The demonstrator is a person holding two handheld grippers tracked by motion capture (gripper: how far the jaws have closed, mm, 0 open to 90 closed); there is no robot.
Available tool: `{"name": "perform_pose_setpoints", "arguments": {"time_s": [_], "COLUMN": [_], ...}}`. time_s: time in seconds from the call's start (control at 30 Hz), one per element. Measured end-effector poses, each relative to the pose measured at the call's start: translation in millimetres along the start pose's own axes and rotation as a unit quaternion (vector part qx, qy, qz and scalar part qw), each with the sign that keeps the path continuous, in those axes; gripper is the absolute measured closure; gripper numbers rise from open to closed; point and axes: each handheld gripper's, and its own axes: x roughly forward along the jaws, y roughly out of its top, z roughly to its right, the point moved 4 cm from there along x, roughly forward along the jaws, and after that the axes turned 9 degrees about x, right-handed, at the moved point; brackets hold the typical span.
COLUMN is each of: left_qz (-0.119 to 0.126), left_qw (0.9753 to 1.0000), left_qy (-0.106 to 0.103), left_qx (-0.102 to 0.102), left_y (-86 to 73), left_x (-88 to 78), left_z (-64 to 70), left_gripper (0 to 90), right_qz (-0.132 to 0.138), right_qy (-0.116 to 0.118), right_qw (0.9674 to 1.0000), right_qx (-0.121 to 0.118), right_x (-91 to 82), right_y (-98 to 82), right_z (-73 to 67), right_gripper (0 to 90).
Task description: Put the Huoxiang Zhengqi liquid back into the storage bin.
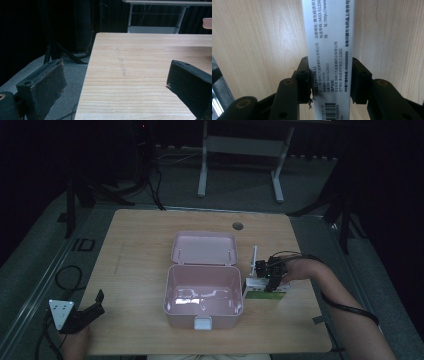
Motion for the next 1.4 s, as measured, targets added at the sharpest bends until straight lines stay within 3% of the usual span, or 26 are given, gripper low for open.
{"name": "perform_pose_setpoints", "arguments": {"time_s": [0.17,0.37,0.53,1.03,1.4], "left_qz": [0.0,0.0,-0.001,-0.002,-0.002], "left_qw": [1.0,1.0,1.0,1.0,1.0], "left_qy": [0.0,0.0,-0.001,0.0,0.0], "left_qx": [-0.001,-0.002,-0.005,-0.005,-0.002], "left_y": [0.0,-0.1,-0.1,-0.2,-0.4], "left_x": [0.0,0.2,0.1,0.3,0.8], "left_z": [-0.1,-0.2,-0.5,-0.7,0.0], "left_gripper": [2.4,2.4,2.5,2.5,2.5], "right_qz": [0.001,-0.016,-0.017,-0.022,-0.024], "right_qy": [-0.003,-0.018,-0.009,0.007,0.004], "right_qw": [1.0,0.9997,0.9998,0.9996,0.9997], "right_qx": [0.002,-0.002,0.0,-0.016,-0.004], "right_x": [-0.8,-6.5,-11.8,-37.0,-51.2], "right_y": [0.7,-2.4,-5.6,-13.0,-26.5], "right_z": [0.4,0.0,-4.3,-34.3,-45.1], "right_gripper": [61.6,61.7,61.7,61.9,61.9]}}
